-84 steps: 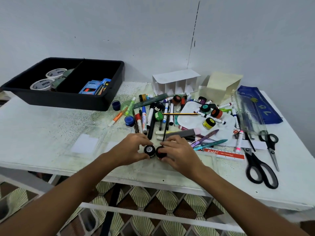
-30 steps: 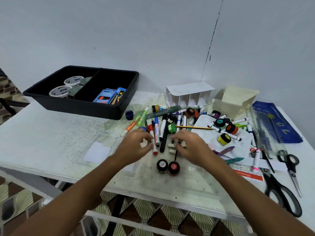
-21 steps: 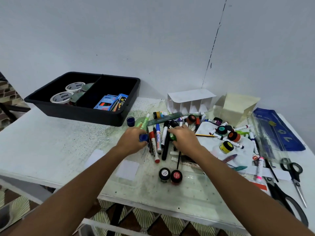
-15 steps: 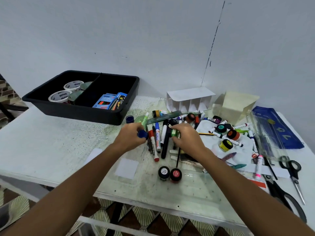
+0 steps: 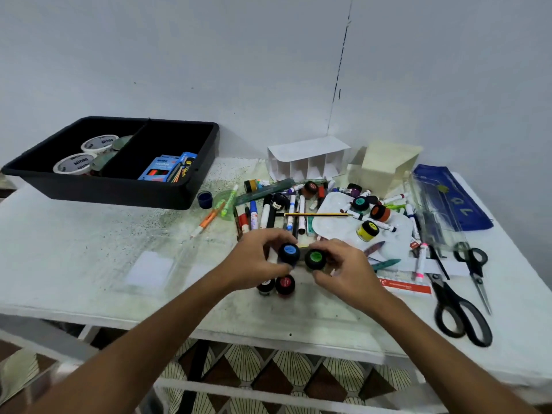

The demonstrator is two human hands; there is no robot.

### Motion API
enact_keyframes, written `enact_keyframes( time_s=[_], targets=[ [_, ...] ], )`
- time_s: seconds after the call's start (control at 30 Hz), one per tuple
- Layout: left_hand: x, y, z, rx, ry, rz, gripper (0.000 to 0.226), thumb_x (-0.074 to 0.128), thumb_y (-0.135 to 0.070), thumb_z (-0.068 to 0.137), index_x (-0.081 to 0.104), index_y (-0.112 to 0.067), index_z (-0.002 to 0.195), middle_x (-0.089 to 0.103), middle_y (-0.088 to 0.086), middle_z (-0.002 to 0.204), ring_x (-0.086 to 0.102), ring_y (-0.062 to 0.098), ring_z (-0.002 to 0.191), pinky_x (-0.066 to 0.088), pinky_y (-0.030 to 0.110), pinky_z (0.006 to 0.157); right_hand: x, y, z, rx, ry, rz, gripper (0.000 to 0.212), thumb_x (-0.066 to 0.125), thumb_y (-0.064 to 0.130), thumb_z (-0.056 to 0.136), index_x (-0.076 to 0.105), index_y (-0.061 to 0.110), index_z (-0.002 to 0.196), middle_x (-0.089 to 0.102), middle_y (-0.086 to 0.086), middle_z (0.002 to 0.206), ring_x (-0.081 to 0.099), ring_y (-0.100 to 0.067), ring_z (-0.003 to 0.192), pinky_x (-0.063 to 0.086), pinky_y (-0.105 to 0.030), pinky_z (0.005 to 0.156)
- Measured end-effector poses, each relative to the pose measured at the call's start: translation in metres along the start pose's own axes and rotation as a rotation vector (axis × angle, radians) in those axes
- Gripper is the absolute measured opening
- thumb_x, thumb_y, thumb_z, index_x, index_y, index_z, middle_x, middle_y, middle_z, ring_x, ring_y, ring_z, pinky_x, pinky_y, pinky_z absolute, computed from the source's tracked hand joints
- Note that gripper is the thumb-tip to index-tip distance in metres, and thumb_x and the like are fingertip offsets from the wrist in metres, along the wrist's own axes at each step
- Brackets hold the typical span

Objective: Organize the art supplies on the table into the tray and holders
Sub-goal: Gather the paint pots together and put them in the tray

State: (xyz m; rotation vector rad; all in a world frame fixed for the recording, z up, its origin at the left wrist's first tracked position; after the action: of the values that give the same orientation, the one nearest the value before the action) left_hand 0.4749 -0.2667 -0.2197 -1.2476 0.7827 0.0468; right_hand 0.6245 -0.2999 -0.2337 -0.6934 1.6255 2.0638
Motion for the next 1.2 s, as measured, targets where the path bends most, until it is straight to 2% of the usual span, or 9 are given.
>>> enact_keyframes(
  time_s=[0.1, 0.2, 0.27, 0.37, 0.53, 0.77, 0.97, 1.13, 1.2],
  targets=[
    [0.015, -0.005, -0.004, 0.040, 0.026, 0.125, 0.036, 0.082, -0.012, 0.069, 0.068, -0.022, 0.100, 0.064, -0.014, 0.092, 0.057, 0.008, 0.088, 0.046, 0.021, 0.076, -0.006, -0.004, -0.012, -0.008, 0.034, -0.087, 0.046, 0.073, 0.009, 0.074, 0.066, 0.016, 0.119, 0.062, 0.009, 0.104, 0.056, -0.006, 0.098, 0.046, -0.017, 0.080],
    [0.030, -0.006, -0.007, 0.066, 0.044, 0.237, 0.041, 0.084, -0.018, 0.068, 0.068, -0.022, 0.106, 0.060, -0.011, 0.095, 0.052, 0.008, 0.090, 0.045, 0.028, 0.079, -0.008, -0.013, -0.022, -0.020, 0.067, -0.177, 0.045, 0.075, 0.018, 0.076, 0.066, 0.019, 0.119, 0.063, 0.008, 0.107, 0.053, -0.010, 0.101, 0.044, -0.026, 0.083],
    [0.039, -0.006, -0.008, 0.106, 0.042, 0.291, 0.044, 0.086, -0.024, 0.067, 0.069, -0.022, 0.107, 0.057, -0.015, 0.095, 0.049, 0.008, 0.092, 0.045, 0.031, 0.082, -0.006, -0.017, -0.027, -0.048, 0.098, -0.248, 0.045, 0.076, 0.024, 0.075, 0.066, 0.021, 0.119, 0.058, 0.010, 0.103, 0.047, -0.010, 0.099, 0.038, -0.027, 0.081],
    [0.050, -0.003, -0.007, 0.165, 0.035, 0.383, 0.044, 0.086, -0.034, 0.065, 0.071, -0.025, 0.106, 0.061, -0.010, 0.099, 0.047, 0.013, 0.097, 0.043, 0.040, 0.083, -0.003, -0.018, -0.032, -0.082, 0.114, -0.371, 0.048, 0.078, 0.030, 0.078, 0.065, 0.021, 0.123, 0.048, 0.011, 0.099, 0.037, -0.009, 0.096, 0.031, -0.026, 0.079],
    [0.056, 0.003, -0.007, 0.176, 0.001, 0.506, 0.045, 0.085, -0.035, 0.065, 0.071, -0.024, 0.106, 0.057, -0.004, 0.097, 0.045, 0.016, 0.098, 0.041, 0.040, 0.082, 0.003, -0.016, -0.034, -0.128, 0.113, -0.449, 0.048, 0.075, 0.032, 0.080, 0.064, 0.020, 0.126, 0.044, 0.010, 0.097, 0.033, -0.009, 0.096, 0.028, -0.025, 0.078],
    [0.061, 0.005, -0.006, 0.217, -0.006, 0.577, 0.048, 0.086, -0.036, 0.064, 0.072, -0.022, 0.108, 0.058, -0.004, 0.097, 0.047, 0.018, 0.097, 0.033, 0.035, 0.075, 0.008, -0.014, -0.035, -0.187, 0.131, -0.568, 0.047, 0.078, 0.029, 0.076, 0.067, 0.017, 0.120, 0.054, 0.002, 0.103, 0.045, -0.019, 0.101, 0.036, -0.028, 0.082],
    [0.062, 0.008, -0.006, 0.211, 0.013, 0.568, 0.048, 0.084, -0.039, 0.066, 0.072, -0.022, 0.109, 0.060, -0.003, 0.099, 0.048, 0.017, 0.098, 0.041, 0.038, 0.077, 0.011, -0.012, -0.036, -0.192, 0.180, -0.672, 0.048, 0.080, 0.028, 0.072, 0.068, 0.017, 0.117, 0.058, -0.001, 0.102, 0.052, -0.023, 0.099, 0.049, -0.036, 0.081],
    [0.060, 0.006, -0.010, 0.209, 0.049, 0.520, 0.049, 0.057, -0.056, 0.077, 0.072, -0.024, 0.111, 0.059, -0.005, 0.098, 0.047, 0.011, 0.096, 0.046, 0.040, 0.077, 0.006, -0.006, -0.035, -0.161, 0.187, -0.616, 0.045, 0.067, 0.034, 0.087, 0.057, 0.025, 0.130, 0.054, 0.003, 0.116, 0.045, -0.017, 0.111, 0.036, -0.028, 0.089],
    [0.060, 0.007, -0.009, 0.192, 0.067, 0.508, 0.047, 0.058, -0.054, 0.079, 0.072, -0.024, 0.112, 0.059, -0.005, 0.099, 0.046, 0.010, 0.096, 0.046, 0.040, 0.079, 0.005, -0.004, -0.035, -0.156, 0.184, -0.591, 0.040, 0.065, 0.033, 0.089, 0.060, 0.025, 0.127, 0.054, 0.004, 0.116, 0.045, -0.016, 0.112, 0.035, -0.027, 0.088]
  ],
)
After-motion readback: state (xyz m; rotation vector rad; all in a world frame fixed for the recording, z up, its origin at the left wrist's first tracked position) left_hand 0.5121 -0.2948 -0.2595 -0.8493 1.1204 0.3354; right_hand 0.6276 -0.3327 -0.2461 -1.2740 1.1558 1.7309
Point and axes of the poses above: each hand's wrist, its own z-axis towards the middle knuckle, its own x-axis out of the palm, y = z × x, the point moved 9 cm from there along z, towards the middle knuckle
